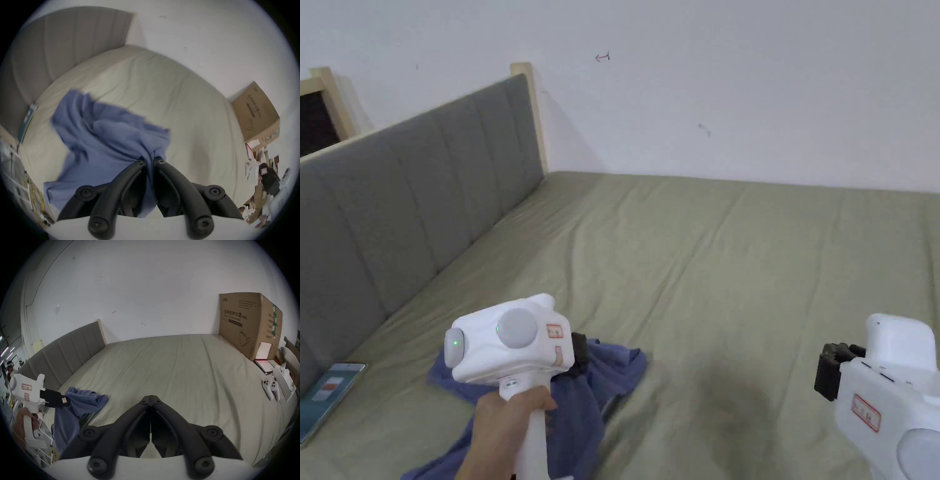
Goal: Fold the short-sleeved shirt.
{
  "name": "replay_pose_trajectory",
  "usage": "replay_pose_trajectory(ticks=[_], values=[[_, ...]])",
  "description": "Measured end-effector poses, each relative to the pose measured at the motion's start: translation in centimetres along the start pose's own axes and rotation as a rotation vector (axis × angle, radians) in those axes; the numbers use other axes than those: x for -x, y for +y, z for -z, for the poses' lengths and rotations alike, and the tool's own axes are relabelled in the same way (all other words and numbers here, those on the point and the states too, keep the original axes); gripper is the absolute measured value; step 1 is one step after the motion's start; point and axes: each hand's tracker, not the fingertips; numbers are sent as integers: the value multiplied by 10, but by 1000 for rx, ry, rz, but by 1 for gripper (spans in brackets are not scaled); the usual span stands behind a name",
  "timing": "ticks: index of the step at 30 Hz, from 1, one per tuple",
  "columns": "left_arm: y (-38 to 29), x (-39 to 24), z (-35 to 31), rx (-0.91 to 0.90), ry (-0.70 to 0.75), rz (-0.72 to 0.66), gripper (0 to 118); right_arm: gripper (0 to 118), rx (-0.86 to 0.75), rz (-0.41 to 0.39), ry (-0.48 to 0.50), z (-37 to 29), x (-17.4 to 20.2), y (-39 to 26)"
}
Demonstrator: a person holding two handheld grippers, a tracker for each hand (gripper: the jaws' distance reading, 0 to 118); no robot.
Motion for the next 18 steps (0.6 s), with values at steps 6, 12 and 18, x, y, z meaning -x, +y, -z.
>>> replay_pose_trajectory(ticks=[6, 12, 18], values=[[16, -146, -16, -55, -289, 163, 6, 0, -96, 72, -123, -44, -59, 21], [-40, -291, -16, 50, -635, 323, 6, 0, -205, 176, -297, -113, -133, 38], [-128, -357, 20, 218, -649, 479, 6, 0, -239, 198, -429, -161, -181, 31]])
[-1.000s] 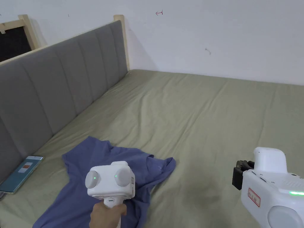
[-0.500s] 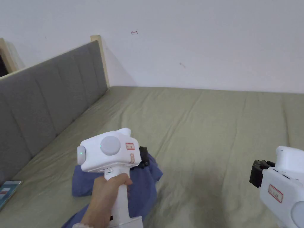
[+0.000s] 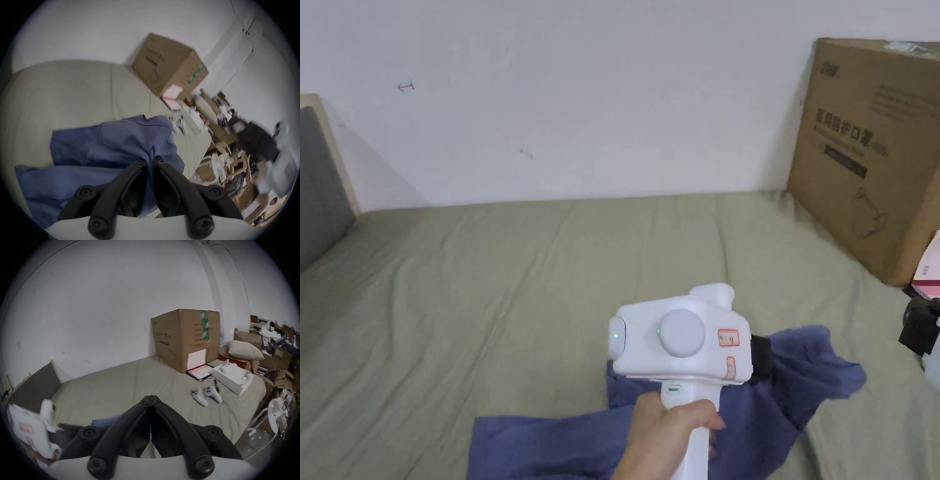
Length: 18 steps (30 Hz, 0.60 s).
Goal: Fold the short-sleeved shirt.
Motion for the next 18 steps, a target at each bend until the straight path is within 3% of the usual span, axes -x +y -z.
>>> replay_pose_trajectory(ticks=[3, 4, 6, 7, 8, 10, 11, 12, 15, 16, 18], values=[[-27, 1, 36, 104, 25, 35, 10, 0, 28, 16, -16, -1, -13, -9], [-32, 2, 44, 139, 39, 49, 22, 0, 41, 14, -20, 1, -14, -13], [-40, 6, 47, 158, 85, 71, 79, 0, 68, 2, -14, 4, -13, -20], [-41, 8, 43, 141, 89, 57, 100, 0, 80, -5, -9, 6, -11, -23], [-40, 12, 39, 133, 91, 49, 111, 0, 92, -12, -4, 7, -8, -25], [-33, 21, 23, 96, 95, 21, 107, 0, 118, -39, 21, 13, 1, -30], [-30, 25, 15, 79, 101, 19, 97, 0, 128, -49, 27, 15, 5, -31], [-28, 30, 6, 63, 113, 17, 75, 0, 136, -57, 34, 17, 10, -33], [-33, 53, -23, -8, 144, -25, 37, 0, 155, -65, 70, 22, 24, -39], [-39, 62, -28, -4, 187, -57, 0, 0, 161, -69, 81, 23, 29, -42], [-56, 80, -40, -20, 257, -67, 0, 0, 177, -89, 104, 25, 39, -47]])
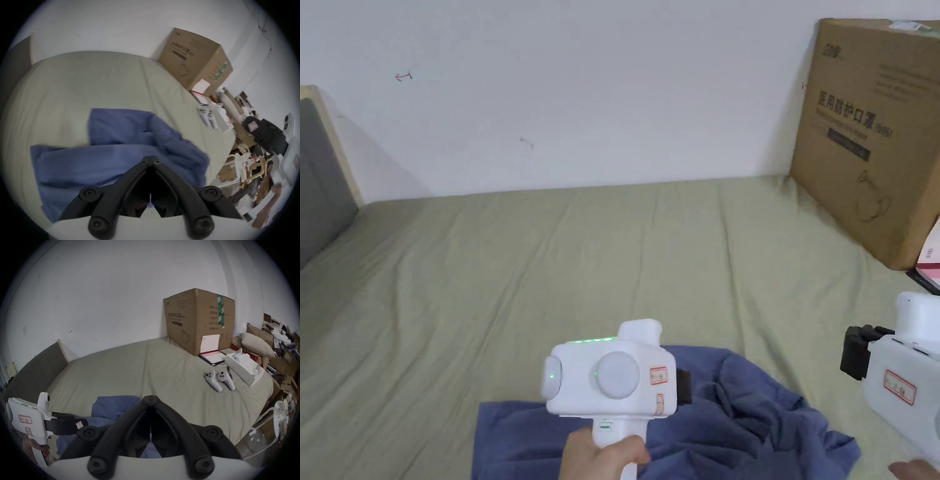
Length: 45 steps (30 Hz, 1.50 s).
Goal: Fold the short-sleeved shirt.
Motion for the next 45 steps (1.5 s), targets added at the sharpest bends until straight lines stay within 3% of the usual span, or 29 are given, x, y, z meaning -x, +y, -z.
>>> replay_pose_trajectory(ticks=[7, 8, 9, 11, 12, 16, 18, 19, 22, 23, 24, 25, 28, 32, 36, 37, 39, 40, 42, 43, 45], values=[[-9, 100, -48, -71, 159, -136, 0, 0, 55, -68, 55, 21, 30, -9], [-3, 115, -54, -77, 181, -143, 11, 0, 60, -70, 63, 24, 33, -10], [3, 129, -60, -74, 209, -136, 34, 0, 65, -71, 67, 28, 37, -11], [11, 158, -63, -77, 293, -159, 103, 0, 80, -76, 76, 34, 42, -13], [20, 179, -60, -65, 310, -180, 111, 0, 86, -81, 79, 37, 45, -14], [25, 230, -32, 7, 355, -327, 102, 0, 125, -100, 81, 53, 50, -21], [20, 246, -7, 82, 359, -370, 86, 0, 142, -106, 77, 59, 51, -24], [18, 250, 6, 117, 360, -362, 77, 0, 149, -109, 76, 64, 49, -26], [7, 244, 42, 200, 437, -254, 71, 0, 175, -106, 67, 75, 46, -29], [6, 239, 45, 164, 465, -208, 57, 0, 182, -106, 62, 78, 45, -31], [7, 233, 41, 162, 479, -237, 34, 0, 188, -106, 59, 79, 43, -31], [10, 229, 37, 139, 491, -250, 34, 0, 191, -107, 57, 81, 42, -32], [16, 225, 28, 120, 515, -205, 2, 0, 207, -107, 64, 86, 38, -33], [17, 225, 18, 113, 477, -213, 2, 0, 226, -126, 111, 102, 38, -16], [22, 222, -7, 66, 442, -204, 2, 0, 262, -254, 207, 148, 45, 14], [23, 220, -12, 51, 434, -199, 2, 6, 308, -298, 223, 167, 47, 20], [26, 217, -20, 37, 430, -192, 2, 66, 464, -327, 258, 214, 52, 26], [26, 216, -24, 28, 423, -194, 2, 85, 521, -328, 263, 237, 53, 23], [27, 217, -27, 18, 414, -207, 2, 87, 568, -307, 261, 280, 52, 17], [28, 215, -29, 20, 412, -208, 2, 87, 658, -271, 173, 300, 53, 14], [27, 213, -29, 27, 418, -192, 2, 87, 692, -300, 177, 324, 55, 5]])
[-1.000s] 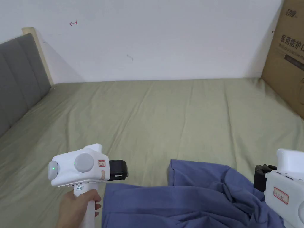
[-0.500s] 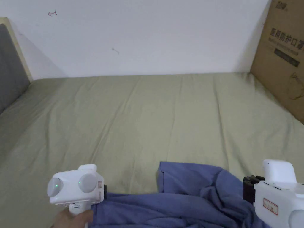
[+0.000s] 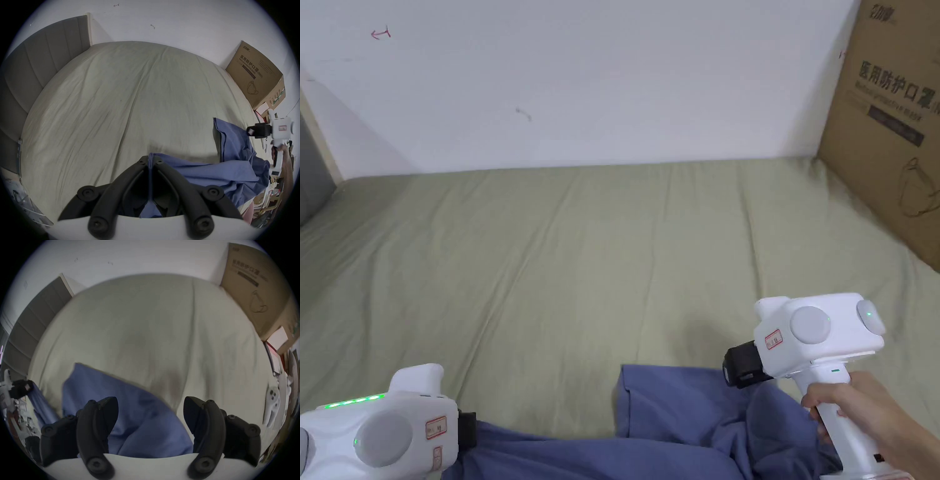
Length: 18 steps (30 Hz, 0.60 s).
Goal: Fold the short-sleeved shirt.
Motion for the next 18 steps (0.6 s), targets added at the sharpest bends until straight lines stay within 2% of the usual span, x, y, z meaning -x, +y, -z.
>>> replay_pose_trajectory(ticks=[1, 2, 3, 4, 5, 6, 7, 8, 9, 11, 12, 15, 18], values=[[0, 1, 1, 4, 6, 1, 2, 87, 23, -44, 1, 13, -1, 2], [0, 1, 2, 7, 8, 1, 2, 80, 78, -57, -22, 28, 0, 2], [0, 0, 1, 13, 7, -4, 2, 80, 131, -58, -45, 40, -1, 0], [0, 1, 1, 11, 1, -14, 2, 79, 94, -41, -15, 42, -3, -1], [0, 1, 1, 13, -1, -15, 2, 67, 75, -26, -16, 32, -2, 0], [1, 1, 0, 15, 0, -14, 2, 46, 72, -27, -13, 25, -2, 0], [1, 1, -2, 11, 2, -11, 2, 16, 37, -69, -7, 17, -1, -1], [2, 1, -3, 10, 8, -8, 2, 3, 15, -103, -45, 11, 0, -1], [3, 0, -5, 8, 16, -11, 2, 3, 13, -111, -68, 9, -2, -2], [4, -1, -10, -1, 32, -7, 2, 3, 43, -90, -5, -6, -2, -7], [5, -2, -13, -1, 32, -7, 2, 3, 32, -79, -23, -10, -2, -8], [7, -3, -30, -22, 37, 8, 2, 3, -58, 0, -17, -50, -6, -10], [16, -5, -54, -72, 77, 26, 2, 3, -137, 3, -41, -98, -12, -5]])
